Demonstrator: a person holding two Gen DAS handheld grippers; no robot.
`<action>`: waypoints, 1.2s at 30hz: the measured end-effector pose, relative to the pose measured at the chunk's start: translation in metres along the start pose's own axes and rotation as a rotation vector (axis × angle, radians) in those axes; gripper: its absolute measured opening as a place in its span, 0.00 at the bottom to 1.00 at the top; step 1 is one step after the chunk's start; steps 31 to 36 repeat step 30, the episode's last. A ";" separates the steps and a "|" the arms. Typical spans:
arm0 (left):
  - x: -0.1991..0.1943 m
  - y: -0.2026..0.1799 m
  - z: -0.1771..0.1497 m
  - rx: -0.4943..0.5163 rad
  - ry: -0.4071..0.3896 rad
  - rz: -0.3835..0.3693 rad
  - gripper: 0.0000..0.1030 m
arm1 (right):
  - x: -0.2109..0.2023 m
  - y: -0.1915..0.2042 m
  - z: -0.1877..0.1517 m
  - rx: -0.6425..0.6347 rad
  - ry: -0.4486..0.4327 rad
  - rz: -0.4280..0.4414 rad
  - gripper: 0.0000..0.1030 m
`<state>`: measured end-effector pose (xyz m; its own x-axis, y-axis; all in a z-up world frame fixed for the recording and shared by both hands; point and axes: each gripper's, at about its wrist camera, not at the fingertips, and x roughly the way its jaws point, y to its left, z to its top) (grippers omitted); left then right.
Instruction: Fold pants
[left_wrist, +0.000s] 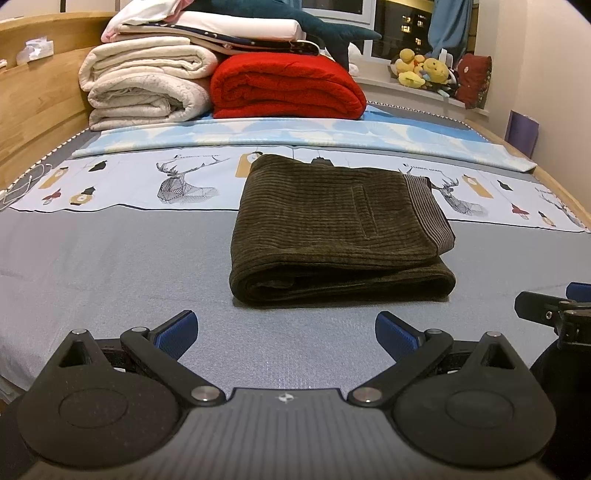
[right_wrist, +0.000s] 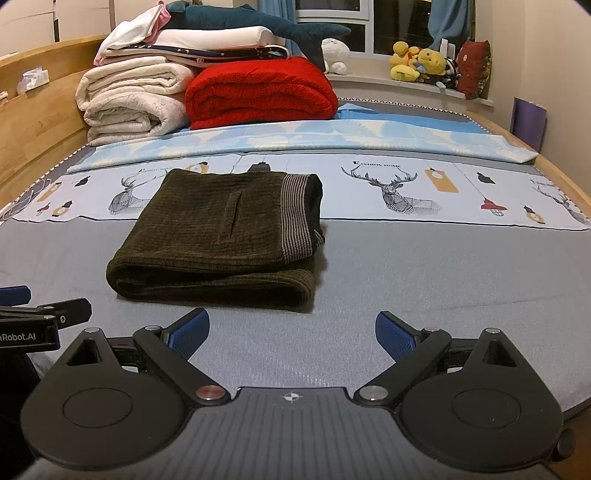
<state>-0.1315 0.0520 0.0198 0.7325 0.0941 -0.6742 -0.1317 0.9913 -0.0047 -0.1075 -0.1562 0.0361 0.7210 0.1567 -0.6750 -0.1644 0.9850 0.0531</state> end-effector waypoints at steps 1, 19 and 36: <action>0.000 0.000 0.000 0.000 0.000 0.000 0.99 | 0.000 0.000 0.000 0.000 0.000 0.000 0.94; 0.001 0.000 -0.002 0.013 -0.006 -0.010 0.99 | 0.000 0.001 0.000 0.001 0.000 -0.001 0.94; 0.001 0.001 -0.002 0.019 -0.011 -0.014 0.99 | 0.000 0.002 0.001 0.001 0.001 -0.002 0.94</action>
